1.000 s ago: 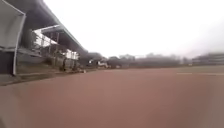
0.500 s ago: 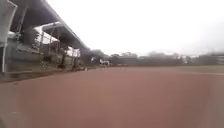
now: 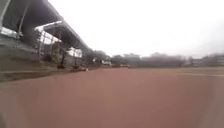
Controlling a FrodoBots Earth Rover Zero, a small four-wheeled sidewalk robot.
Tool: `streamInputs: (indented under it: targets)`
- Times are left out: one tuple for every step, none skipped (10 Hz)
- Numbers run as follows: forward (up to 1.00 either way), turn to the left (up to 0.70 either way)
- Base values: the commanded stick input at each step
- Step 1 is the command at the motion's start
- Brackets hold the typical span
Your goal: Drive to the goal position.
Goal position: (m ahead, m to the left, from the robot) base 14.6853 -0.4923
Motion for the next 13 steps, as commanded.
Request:
streamInputs:
  targets:
    - [1.0,0.0]
    - [1.0,0.0]
    - [1.0,0.0]
    - [1.0,0.0]
    - [1.0,0.0]
    - [1.0,0.0]
    - [1.0,0.0]
    - [1.0,0.0]
    - [1.0,0.0]
    - [1.0,0.0]
    - [1.0,0.0]
    - [1.0,0.0]
    - [1.0,0.0]
